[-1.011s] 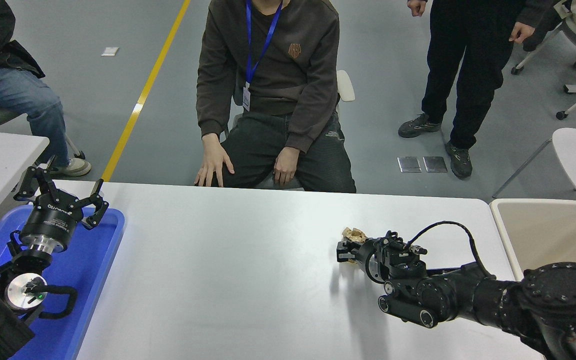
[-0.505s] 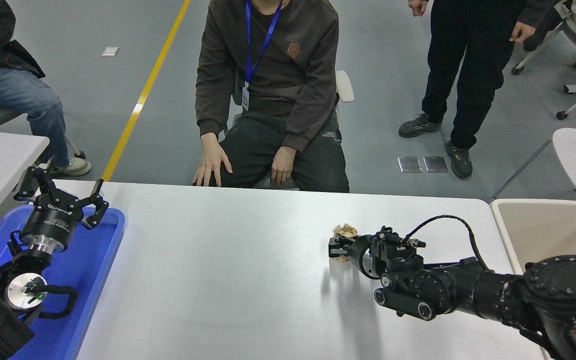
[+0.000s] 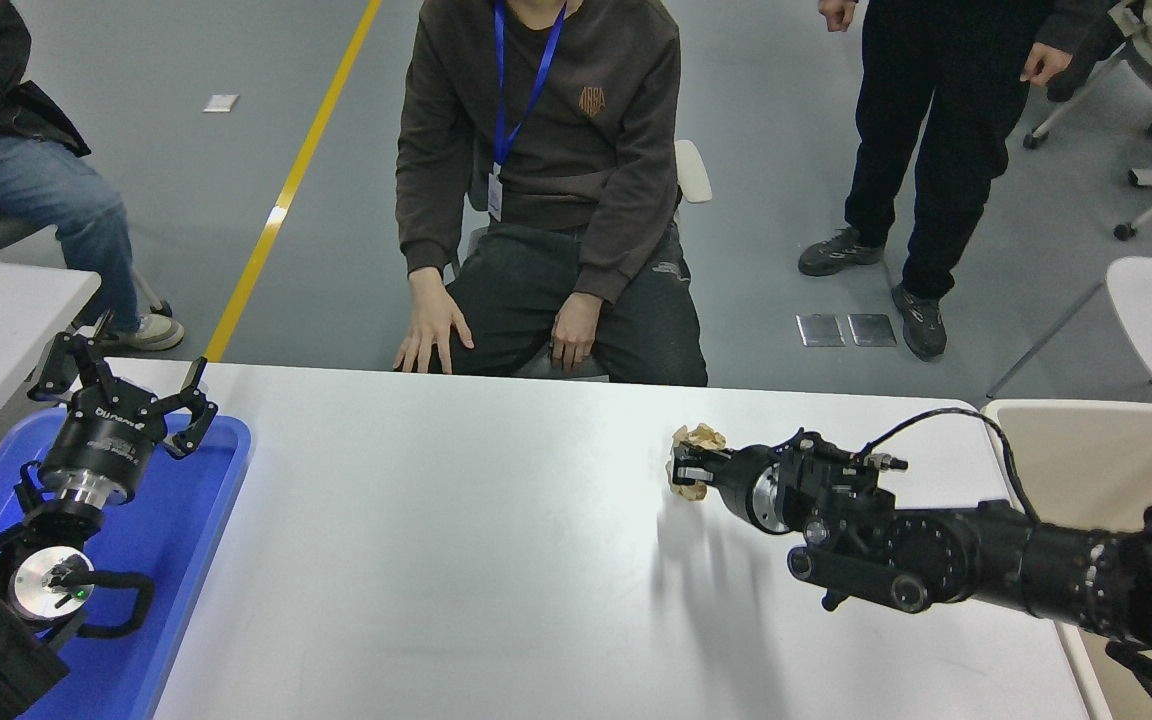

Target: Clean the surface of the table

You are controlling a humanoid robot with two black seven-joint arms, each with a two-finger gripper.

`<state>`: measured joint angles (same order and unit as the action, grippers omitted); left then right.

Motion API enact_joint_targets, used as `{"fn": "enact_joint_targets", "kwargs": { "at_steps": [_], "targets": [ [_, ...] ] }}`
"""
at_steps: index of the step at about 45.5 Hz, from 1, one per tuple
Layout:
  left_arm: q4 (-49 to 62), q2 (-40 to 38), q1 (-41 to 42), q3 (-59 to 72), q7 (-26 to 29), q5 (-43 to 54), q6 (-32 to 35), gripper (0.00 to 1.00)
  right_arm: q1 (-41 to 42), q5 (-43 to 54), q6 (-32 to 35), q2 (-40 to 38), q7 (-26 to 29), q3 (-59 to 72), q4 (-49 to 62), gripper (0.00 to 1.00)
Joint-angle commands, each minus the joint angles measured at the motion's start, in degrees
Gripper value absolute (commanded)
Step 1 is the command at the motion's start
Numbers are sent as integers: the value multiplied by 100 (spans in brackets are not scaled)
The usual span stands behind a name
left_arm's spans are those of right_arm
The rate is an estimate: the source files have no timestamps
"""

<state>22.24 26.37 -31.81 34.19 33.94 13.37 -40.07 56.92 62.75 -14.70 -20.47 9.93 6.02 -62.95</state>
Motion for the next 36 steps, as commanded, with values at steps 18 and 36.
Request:
{"fn": "enact_joint_targets", "kwargs": {
  "at_steps": [18,36],
  "targets": [
    [0,0,0,0,-1,-1,0,100,118,-281,300,-2505,-17,-945,-2389,0],
    [0,0,0,0,-1,-1,0,100,258,-421,696,-3296,-17,-1437,-2696,0]
  ]
}}
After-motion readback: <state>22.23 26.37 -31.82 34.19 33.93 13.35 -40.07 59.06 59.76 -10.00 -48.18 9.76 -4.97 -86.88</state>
